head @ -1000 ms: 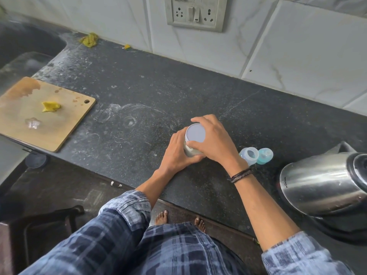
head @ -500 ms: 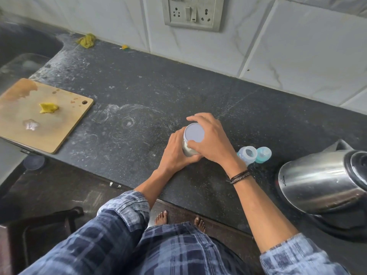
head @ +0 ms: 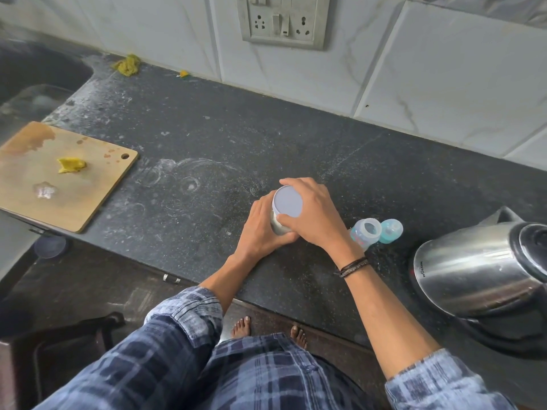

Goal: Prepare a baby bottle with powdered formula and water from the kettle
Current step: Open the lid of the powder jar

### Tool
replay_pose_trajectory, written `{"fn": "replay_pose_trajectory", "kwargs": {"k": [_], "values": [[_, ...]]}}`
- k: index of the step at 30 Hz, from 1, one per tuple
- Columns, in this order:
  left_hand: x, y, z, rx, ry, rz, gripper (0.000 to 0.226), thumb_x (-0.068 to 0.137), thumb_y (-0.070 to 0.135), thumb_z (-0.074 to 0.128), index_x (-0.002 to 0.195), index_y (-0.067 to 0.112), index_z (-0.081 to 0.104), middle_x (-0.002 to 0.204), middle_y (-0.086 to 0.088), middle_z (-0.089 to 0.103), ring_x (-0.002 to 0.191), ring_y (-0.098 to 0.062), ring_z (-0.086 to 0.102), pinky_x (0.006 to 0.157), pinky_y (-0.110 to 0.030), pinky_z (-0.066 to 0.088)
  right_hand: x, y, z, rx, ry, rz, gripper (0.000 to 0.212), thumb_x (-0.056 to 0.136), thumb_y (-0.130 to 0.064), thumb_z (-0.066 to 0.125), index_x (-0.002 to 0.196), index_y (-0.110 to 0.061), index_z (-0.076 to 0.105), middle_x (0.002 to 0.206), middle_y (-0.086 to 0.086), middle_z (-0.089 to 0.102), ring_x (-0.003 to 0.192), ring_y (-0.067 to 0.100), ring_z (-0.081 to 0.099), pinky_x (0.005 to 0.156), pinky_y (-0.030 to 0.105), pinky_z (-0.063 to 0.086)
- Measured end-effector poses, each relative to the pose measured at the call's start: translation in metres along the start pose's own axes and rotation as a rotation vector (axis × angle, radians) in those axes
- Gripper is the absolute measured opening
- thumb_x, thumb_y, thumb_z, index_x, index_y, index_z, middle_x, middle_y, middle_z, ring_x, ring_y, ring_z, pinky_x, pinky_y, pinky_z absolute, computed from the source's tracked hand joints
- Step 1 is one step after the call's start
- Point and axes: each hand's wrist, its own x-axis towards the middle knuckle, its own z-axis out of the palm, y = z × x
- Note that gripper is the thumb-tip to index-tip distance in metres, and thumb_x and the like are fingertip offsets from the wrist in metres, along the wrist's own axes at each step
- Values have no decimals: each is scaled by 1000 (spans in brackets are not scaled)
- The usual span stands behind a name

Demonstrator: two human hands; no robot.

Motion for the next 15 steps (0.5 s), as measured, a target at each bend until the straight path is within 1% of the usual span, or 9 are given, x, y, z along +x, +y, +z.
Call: {"fn": "replay_pose_trajectory", "kwargs": {"k": [2,4,6,8,10,12,13,15], "values": [[0,1,0,5,7,5,95,67,56,83,146,32,36,135,42,35,126,16,31,103,-3,22,1,0,-2,15,5,-8,76,80,-19,80,150,-27,51,151,-2,45,137,27,43,112,45,43],[0,2,0,13,11,7,94,68,56,82,147,30,37,135,32,40,126,14,33,103,-5,25,2,-1,-3,13,6,-6,80,79,-23,82,152,-29,49,156,-1,39,140,28,40,113,43,41],[-1,3,-1,9,8,-2,93,67,55,81,146,31,38,135,28,41,125,14,34,102,-7,27,2,0,-2,-2,-18,1,79,80,-25,84,152,-28,50,154,0,43,139,27,39,115,43,40],[-1,4,-1,0,8,-6,92,66,55,81,145,31,38,133,28,42,125,15,34,101,-8,28,2,2,-2,-8,-44,-10,75,81,-17,81,150,-25,52,149,-2,51,138,25,39,115,43,39],[-1,6,-2,-8,9,-1,92,67,53,81,145,31,38,134,28,41,125,15,34,103,-7,27,3,3,-2,-5,-62,-26,79,80,-12,78,152,-26,50,154,-4,49,144,25,33,121,38,32],[-1,6,-3,-9,6,8,92,69,53,80,146,29,37,136,25,41,124,12,35,104,-7,26,5,3,-3,-5,-69,-35,85,80,-17,82,156,-30,46,163,-4,39,150,25,26,122,34,24],[-1,6,-3,-6,1,13,92,69,53,79,147,28,37,137,23,41,124,8,37,104,-7,26,5,2,-3,-1,-69,-32,87,80,-22,85,156,-32,45,164,-3,37,150,24,25,121,35,24],[-2,6,-3,-5,-12,6,92,69,55,78,147,27,38,137,23,41,125,1,38,103,-7,26,5,3,-1,-1,-64,-24,84,80,-24,86,155,-31,47,158,-3,44,145,25,32,118,35,31]]}}
